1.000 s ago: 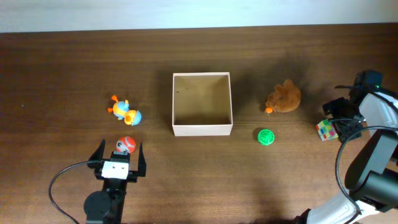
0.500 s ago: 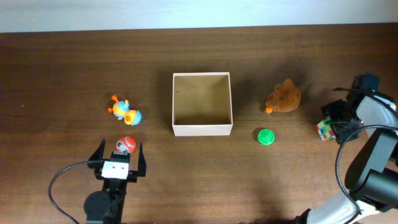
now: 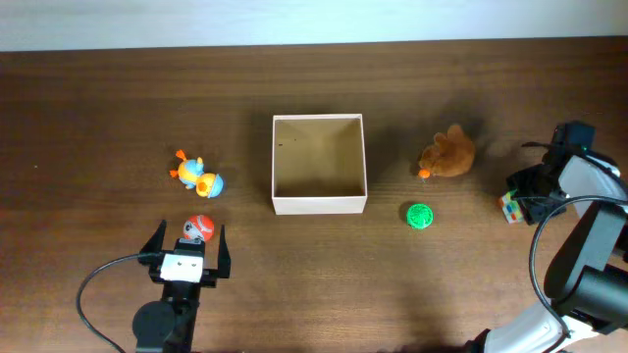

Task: Pack container
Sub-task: 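Close the right gripper on the Rubik's cube and lift it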

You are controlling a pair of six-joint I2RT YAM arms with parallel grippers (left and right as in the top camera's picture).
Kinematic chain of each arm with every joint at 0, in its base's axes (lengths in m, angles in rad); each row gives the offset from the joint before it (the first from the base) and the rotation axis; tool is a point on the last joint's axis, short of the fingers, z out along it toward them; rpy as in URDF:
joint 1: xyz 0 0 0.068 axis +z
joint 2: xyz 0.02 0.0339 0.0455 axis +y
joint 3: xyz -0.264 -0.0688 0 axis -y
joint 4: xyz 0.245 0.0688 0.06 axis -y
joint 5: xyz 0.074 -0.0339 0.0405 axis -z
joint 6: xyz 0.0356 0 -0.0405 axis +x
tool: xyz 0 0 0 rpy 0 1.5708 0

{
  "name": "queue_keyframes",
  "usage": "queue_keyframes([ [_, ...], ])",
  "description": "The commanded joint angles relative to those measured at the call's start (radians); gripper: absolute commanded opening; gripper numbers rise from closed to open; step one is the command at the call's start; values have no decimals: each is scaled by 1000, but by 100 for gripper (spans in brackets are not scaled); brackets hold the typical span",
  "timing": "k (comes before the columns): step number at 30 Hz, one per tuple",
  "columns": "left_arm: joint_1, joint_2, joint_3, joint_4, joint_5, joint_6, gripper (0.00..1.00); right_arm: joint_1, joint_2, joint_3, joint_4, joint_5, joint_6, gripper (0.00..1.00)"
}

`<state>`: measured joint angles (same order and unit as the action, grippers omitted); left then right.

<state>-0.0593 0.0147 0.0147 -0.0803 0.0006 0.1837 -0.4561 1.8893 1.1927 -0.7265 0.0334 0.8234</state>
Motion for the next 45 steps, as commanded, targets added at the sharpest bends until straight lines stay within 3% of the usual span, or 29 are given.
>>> queue_keyframes([
  [1, 4, -9, -5, -2, 7, 13, 99, -2, 16, -14, 5, 1, -1, 53],
  [8, 4, -9, -5, -2, 7, 13, 99, -2, 15, -14, 8, -3, -2, 52],
  [14, 4, -9, -5, -2, 7, 13, 99, -2, 15, 19, 16, -119, -97, 52],
  [28, 4, -9, -5, -2, 7, 13, 99, -2, -58, 182, 16, -490, -456, 47],
  [30, 4, -9, -5, -2, 7, 13, 99, -2, -78, 202, 17, -584, -522, 42],
  [36, 4, -9, -5, -2, 7, 13, 99, -2, -149, 238, 17, -848, -611, 57],
  [45, 4, -9, -5, -2, 7, 13, 99, 120, -238, 238, 40, -1104, -615, 57],
])
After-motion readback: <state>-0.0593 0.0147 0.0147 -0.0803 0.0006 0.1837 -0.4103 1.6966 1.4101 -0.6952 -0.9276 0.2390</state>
